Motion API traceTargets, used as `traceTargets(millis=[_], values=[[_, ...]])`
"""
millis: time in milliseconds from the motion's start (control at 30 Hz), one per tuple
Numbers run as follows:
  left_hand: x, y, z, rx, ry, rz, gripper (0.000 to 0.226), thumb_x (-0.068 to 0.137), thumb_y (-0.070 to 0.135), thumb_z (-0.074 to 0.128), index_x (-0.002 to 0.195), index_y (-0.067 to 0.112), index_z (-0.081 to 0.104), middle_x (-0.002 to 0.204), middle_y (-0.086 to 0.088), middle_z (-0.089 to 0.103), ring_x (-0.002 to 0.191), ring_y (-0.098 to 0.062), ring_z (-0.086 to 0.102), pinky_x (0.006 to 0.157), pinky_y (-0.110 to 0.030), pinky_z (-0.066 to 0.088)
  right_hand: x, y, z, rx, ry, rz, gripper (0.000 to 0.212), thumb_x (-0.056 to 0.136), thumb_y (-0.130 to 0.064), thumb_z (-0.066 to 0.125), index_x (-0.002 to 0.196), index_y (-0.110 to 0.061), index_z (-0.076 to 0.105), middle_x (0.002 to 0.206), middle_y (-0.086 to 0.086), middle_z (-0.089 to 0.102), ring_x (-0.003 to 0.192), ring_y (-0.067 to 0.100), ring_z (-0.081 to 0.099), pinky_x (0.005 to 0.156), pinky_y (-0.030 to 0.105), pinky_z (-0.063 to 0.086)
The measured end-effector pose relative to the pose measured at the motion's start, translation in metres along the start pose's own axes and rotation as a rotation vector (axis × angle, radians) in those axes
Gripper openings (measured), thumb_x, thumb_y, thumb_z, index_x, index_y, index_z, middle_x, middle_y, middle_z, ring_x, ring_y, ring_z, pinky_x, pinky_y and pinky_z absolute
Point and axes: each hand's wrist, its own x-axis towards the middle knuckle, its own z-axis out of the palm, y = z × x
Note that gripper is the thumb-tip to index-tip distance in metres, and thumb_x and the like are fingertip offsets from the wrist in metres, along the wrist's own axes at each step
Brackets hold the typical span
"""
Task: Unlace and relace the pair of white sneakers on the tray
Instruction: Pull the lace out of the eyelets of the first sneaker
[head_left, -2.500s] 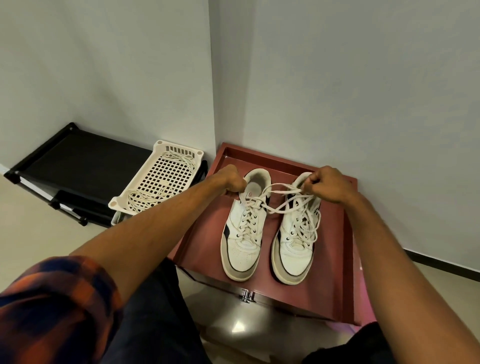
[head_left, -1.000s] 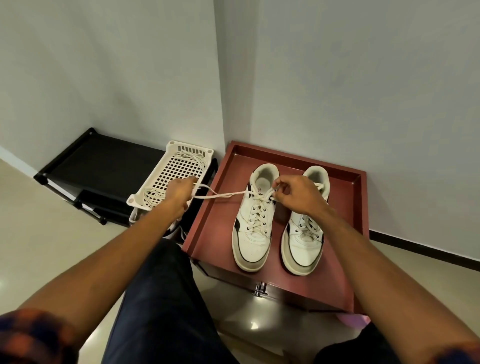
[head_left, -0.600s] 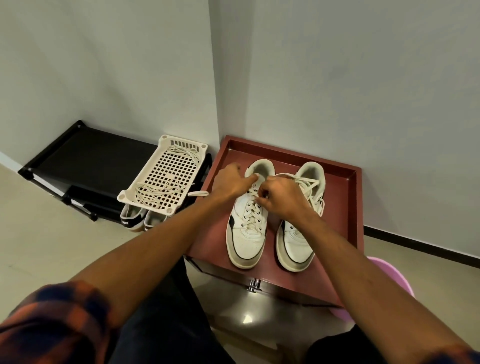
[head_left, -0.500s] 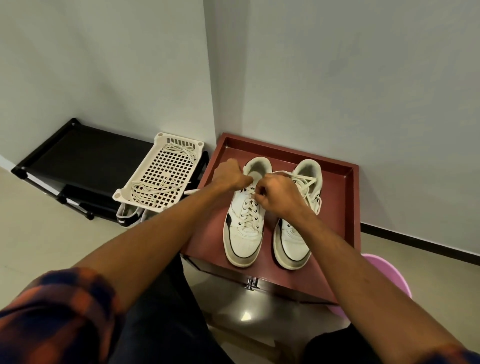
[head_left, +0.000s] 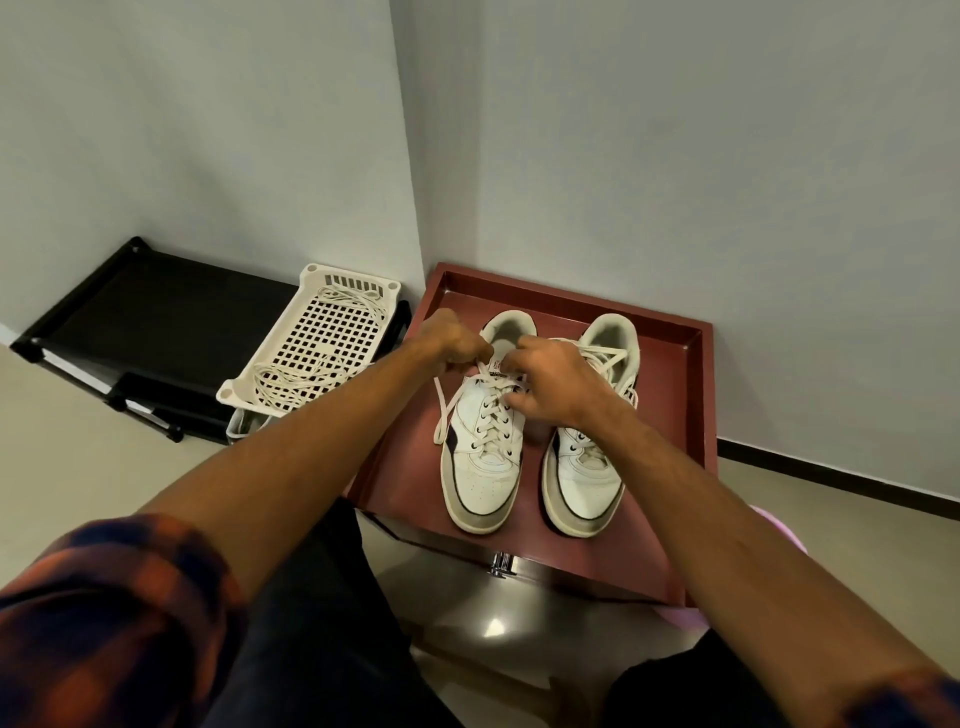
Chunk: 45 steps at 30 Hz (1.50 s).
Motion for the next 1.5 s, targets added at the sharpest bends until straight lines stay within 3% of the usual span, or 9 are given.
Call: traceTargets(millis=[233, 500, 733, 800, 967, 1067, 1167, 1267, 1500], values=[[-0.001, 0.001, -0.001, -0.025, -0.009, -0.008, 0.02, 0.082, 0.003, 0.076, 0.067, 0.0, 0.063, 0.045, -0.007, 0.059, 0.027, -0.008, 0.048, 0.031, -0.014, 0.033, -0.015, 0.01, 0.0, 0.367, 0.167, 0.153, 0.008, 0.071, -0.01, 0.07, 0.069, -0.017, 0.073, 0.071, -0.006, 0.067, 0.063, 0.011, 0.062, 0.06, 0.029, 0.049], [0.0, -0.001, 0.006, 0.017, 0.04, -0.005, 0.017, 0.076, 0.01, 0.079, 0.07, -0.001, 0.069, 0.05, -0.011, 0.064, 0.037, -0.017, 0.055, 0.042, -0.024, 0.045, -0.006, -0.001, -0.013, 0.765, -0.256, 0.278, 0.022, 0.073, -0.004, 0.056, 0.058, -0.017, 0.048, 0.065, -0.006, 0.048, 0.053, -0.002, 0.042, 0.059, 0.01, 0.033], [0.0, -0.003, 0.007, 0.04, 0.075, 0.004, 0.022, 0.076, 0.016, 0.08, 0.08, -0.004, 0.074, 0.054, -0.009, 0.067, 0.036, -0.015, 0.054, 0.043, -0.023, 0.044, 0.003, 0.016, -0.022, 0.338, -0.399, 0.248, 0.028, 0.091, -0.034, 0.068, 0.064, -0.025, 0.069, 0.058, -0.009, 0.057, 0.058, 0.012, 0.052, 0.062, 0.032, 0.043], [0.001, -0.003, 0.007, 0.066, 0.086, 0.011, 0.022, 0.077, 0.02, 0.08, 0.079, -0.001, 0.073, 0.055, -0.007, 0.067, 0.033, -0.011, 0.052, 0.039, -0.019, 0.04, 0.0, 0.015, -0.038, 0.462, -0.436, 0.237, 0.022, 0.09, -0.031, 0.067, 0.071, -0.033, 0.076, 0.065, -0.008, 0.069, 0.063, 0.012, 0.058, 0.064, 0.028, 0.046], [0.004, -0.004, 0.007, 0.072, 0.078, 0.025, 0.023, 0.076, 0.02, 0.079, 0.081, -0.002, 0.075, 0.061, -0.009, 0.071, 0.038, -0.011, 0.055, 0.048, -0.023, 0.045, -0.002, 0.016, -0.061, 0.781, -0.377, 0.28, 0.028, 0.077, -0.024, 0.061, 0.057, -0.008, 0.071, 0.061, 0.004, 0.067, 0.059, 0.015, 0.052, 0.062, 0.026, 0.042], [0.003, -0.005, 0.006, 0.098, 0.079, 0.019, 0.02, 0.077, 0.019, 0.078, 0.079, 0.0, 0.075, 0.057, -0.007, 0.069, 0.034, -0.01, 0.053, 0.044, -0.021, 0.042, 0.005, 0.012, -0.051, 0.614, -0.432, 0.291, 0.038, 0.095, -0.041, 0.067, 0.074, -0.012, 0.08, 0.062, -0.005, 0.066, 0.055, 0.005, 0.054, 0.063, 0.021, 0.044], [0.004, -0.004, 0.006, 0.092, 0.069, 0.024, 0.021, 0.078, 0.018, 0.079, 0.082, -0.002, 0.074, 0.056, -0.008, 0.067, 0.033, -0.01, 0.052, 0.041, -0.02, 0.04, 0.006, 0.005, -0.045, 0.398, -0.552, 0.202, 0.037, 0.094, -0.036, 0.068, 0.06, -0.024, 0.074, 0.053, -0.001, 0.052, 0.048, 0.007, 0.039, 0.057, 0.024, 0.038], [0.005, -0.002, 0.005, 0.082, 0.06, 0.027, 0.023, 0.078, 0.016, 0.08, 0.086, -0.005, 0.073, 0.057, -0.009, 0.066, 0.033, -0.011, 0.051, 0.039, -0.02, 0.039, -0.007, 0.019, -0.058, 0.489, -0.554, 0.296, 0.032, 0.083, -0.019, 0.066, 0.053, -0.011, 0.064, 0.054, 0.005, 0.055, 0.049, 0.012, 0.041, 0.054, 0.027, 0.035], [0.007, -0.003, 0.008, 0.087, 0.045, 0.01, 0.022, 0.08, 0.014, 0.079, 0.088, -0.005, 0.073, 0.062, -0.011, 0.07, 0.035, -0.011, 0.055, 0.037, -0.018, 0.038, -0.025, 0.042, -0.073, 0.561, -0.614, 0.359, 0.03, 0.099, -0.043, 0.062, 0.084, -0.026, 0.083, 0.05, -0.004, 0.043, 0.048, 0.009, 0.036, 0.054, 0.022, 0.035]])
